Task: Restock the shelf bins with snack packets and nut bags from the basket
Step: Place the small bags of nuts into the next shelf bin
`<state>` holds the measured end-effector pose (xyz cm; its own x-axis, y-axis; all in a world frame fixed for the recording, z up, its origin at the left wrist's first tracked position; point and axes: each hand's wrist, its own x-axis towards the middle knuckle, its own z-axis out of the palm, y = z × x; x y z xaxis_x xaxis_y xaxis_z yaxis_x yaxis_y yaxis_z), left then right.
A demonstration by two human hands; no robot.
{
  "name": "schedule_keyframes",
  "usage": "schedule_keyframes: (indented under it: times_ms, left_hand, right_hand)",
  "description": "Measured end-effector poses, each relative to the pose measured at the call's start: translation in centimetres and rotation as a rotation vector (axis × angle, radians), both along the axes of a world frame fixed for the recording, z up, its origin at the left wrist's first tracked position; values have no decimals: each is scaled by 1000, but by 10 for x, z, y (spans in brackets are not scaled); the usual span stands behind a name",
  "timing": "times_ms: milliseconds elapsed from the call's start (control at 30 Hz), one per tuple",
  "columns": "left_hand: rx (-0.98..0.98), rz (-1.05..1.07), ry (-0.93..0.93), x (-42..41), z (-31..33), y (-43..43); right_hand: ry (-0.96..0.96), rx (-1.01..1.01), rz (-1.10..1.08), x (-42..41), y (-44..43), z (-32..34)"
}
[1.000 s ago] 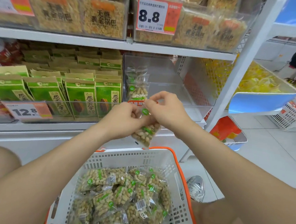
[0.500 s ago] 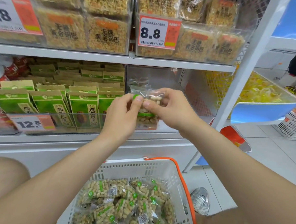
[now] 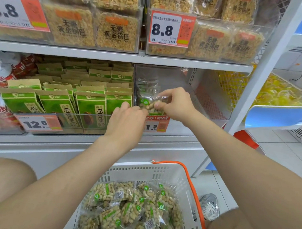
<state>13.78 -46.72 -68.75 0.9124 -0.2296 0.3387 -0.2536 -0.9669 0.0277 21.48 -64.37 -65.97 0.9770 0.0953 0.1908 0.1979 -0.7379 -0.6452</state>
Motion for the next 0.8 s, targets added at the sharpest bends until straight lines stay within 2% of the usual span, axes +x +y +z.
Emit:
schedule_keyframes:
  times_ms: [167,267,467,633,800]
  left_hand:
    - [-30,-6,2,5,5,1]
    - [-54,-17,5,5,6,0]
    - [-37,-31,2,10,3,-2]
    - [-13,-36,1,10,2,0]
    - [-155,-31,3,4,8,2]
  right_hand:
    - [337,-2,11,19,9,-9]
    - [441,-40,-35,25,15,-7]
    - [322,41,-93,28,23,-6]
    - [372,19,-97,18,24,-4]
    - [313,-8,-142,5,16,4]
